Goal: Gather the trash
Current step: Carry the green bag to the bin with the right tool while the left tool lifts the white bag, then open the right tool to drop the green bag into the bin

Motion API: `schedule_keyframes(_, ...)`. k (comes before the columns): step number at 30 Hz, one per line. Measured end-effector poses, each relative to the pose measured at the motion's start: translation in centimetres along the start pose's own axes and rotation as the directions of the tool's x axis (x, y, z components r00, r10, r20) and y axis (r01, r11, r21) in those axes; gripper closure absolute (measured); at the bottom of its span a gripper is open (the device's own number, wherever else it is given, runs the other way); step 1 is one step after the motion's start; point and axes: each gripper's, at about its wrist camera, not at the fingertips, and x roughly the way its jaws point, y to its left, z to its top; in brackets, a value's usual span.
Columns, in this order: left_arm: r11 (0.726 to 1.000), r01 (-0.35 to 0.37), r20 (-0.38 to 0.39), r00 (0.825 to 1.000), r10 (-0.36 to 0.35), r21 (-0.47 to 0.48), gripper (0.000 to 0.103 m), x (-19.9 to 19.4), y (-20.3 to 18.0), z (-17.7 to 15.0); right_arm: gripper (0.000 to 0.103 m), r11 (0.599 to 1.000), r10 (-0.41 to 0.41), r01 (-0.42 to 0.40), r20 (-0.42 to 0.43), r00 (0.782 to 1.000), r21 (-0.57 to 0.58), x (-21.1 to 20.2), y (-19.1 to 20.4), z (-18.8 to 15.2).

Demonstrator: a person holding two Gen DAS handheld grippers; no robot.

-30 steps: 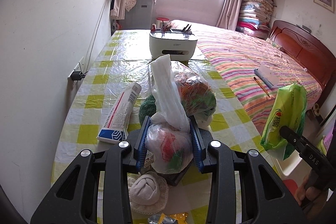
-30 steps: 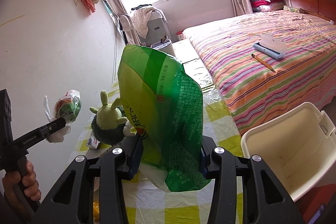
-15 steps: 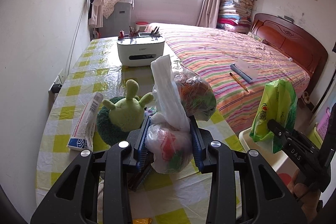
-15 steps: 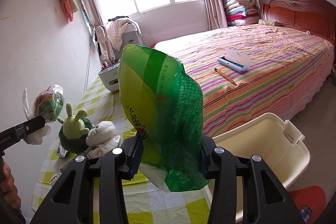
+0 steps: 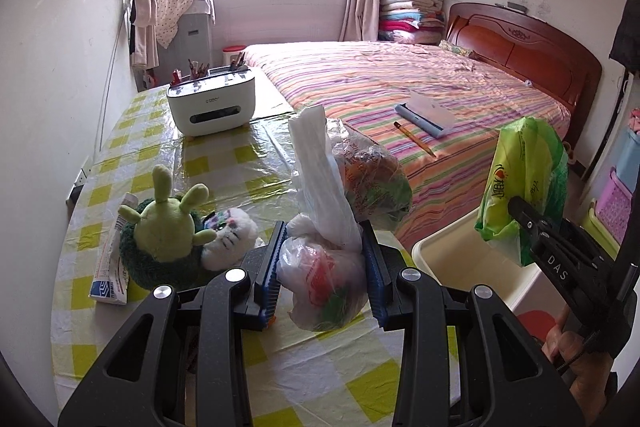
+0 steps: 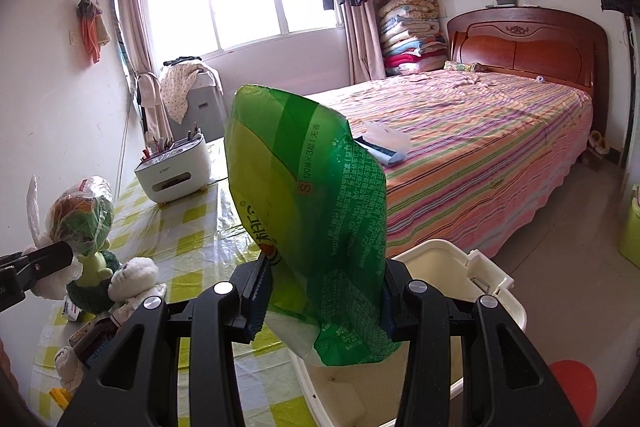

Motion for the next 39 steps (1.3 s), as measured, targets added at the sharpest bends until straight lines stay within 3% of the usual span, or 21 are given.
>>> schedule_keyframes(10,0.999,0.040,0.023,0.999,-0.041,0.035,0.068,0.3,-2.9,0.1,0.058,0.999,-0.032,0.032,-0.026,0.999,0.032,1.1,-2.2,0.1)
schedule_keyframes(20,0.998,0.050,0.007,0.999,-0.051,0.043,0.068,1.4,-4.3,0.6,0.037,0.997,-0.049,0.051,-0.046,0.998,0.049,1.2,-2.5,-0.2)
schedule_keyframes(27,0.997,0.060,-0.006,0.998,-0.060,0.054,0.068,2.0,-4.6,0.6,0.033,0.996,-0.052,0.055,-0.044,0.998,0.066,1.1,-2.8,-0.2)
schedule_keyframes(29,0.996,0.061,-0.010,0.998,-0.060,0.058,0.068,2.2,-4.9,0.5,0.030,0.995,-0.081,0.084,-0.055,0.995,0.054,1.3,-2.8,-0.2)
schedule_keyframes(32,0.996,0.058,-0.011,0.998,-0.057,0.068,0.067,2.3,-5.0,0.5,0.027,0.988,-0.155,0.153,-0.144,0.977,-0.025,3.0,-2.2,-0.6)
schedule_keyframes(34,0.996,0.060,-0.012,0.998,-0.059,0.070,0.067,2.4,-5.2,0.5,0.027,0.994,-0.101,0.105,-0.094,0.990,0.042,2.0,-3.0,-0.3)
schedule_keyframes(36,0.996,0.063,-0.011,0.998,-0.063,0.066,0.067,2.4,-5.3,0.5,0.027,0.991,-0.120,0.123,-0.050,0.991,0.055,1.2,-3.5,0.0)
schedule_keyframes(39,0.995,0.072,-0.015,0.997,-0.072,0.068,0.067,2.7,-5.6,0.5,0.027,0.989,-0.113,0.117,-0.049,0.992,0.089,1.2,-4.0,0.0)
